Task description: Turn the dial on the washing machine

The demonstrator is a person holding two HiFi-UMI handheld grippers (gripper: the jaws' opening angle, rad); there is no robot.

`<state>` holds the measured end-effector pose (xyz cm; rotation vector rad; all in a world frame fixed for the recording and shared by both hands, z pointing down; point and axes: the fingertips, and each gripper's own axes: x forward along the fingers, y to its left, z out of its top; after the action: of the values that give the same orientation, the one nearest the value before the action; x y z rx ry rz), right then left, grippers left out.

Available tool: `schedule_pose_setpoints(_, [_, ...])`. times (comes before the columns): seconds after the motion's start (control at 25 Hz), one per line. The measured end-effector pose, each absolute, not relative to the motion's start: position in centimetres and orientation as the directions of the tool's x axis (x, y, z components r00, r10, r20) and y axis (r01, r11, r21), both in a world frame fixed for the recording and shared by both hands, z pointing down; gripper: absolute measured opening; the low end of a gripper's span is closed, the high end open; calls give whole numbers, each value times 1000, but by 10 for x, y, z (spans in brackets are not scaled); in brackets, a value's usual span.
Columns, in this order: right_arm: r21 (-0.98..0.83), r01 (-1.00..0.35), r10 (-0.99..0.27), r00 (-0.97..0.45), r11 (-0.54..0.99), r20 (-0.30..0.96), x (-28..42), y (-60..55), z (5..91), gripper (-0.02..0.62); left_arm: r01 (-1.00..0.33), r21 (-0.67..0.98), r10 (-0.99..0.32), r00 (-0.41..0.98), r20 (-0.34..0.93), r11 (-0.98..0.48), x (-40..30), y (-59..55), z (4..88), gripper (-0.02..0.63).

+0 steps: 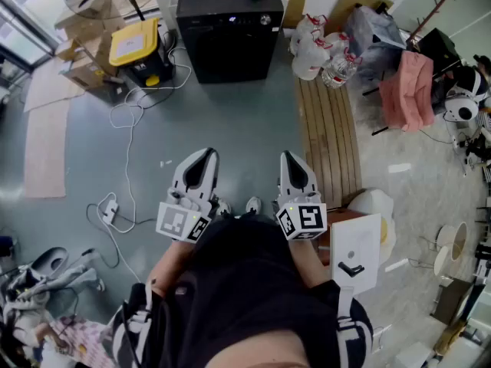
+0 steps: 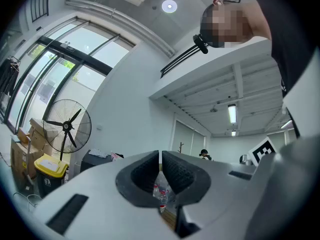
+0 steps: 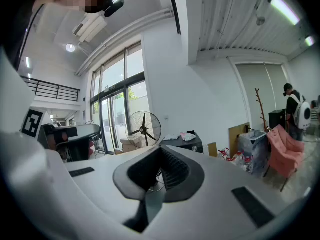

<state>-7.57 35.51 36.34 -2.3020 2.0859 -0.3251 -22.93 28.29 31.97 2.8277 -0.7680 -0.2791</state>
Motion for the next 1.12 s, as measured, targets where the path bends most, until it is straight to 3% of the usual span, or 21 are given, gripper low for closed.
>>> schedule_pose_setpoints(0.6, [-181, -972, -986, 131, -149, 104, -85, 348, 358, 29, -472, 245, -510, 851, -125, -847, -246, 277, 326, 37])
schedule_pose_setpoints(0.72, [-188, -972, -985, 118, -140, 122, -91, 340, 363, 131, -472, 252, -510, 852, -113, -845, -254, 271, 331, 37])
schedule_pose_setpoints(1.12, [-233, -962, -980, 105, -143, 170, -87, 290, 400, 135, -468, 300, -515, 852, -97, -831, -255, 225, 359, 37])
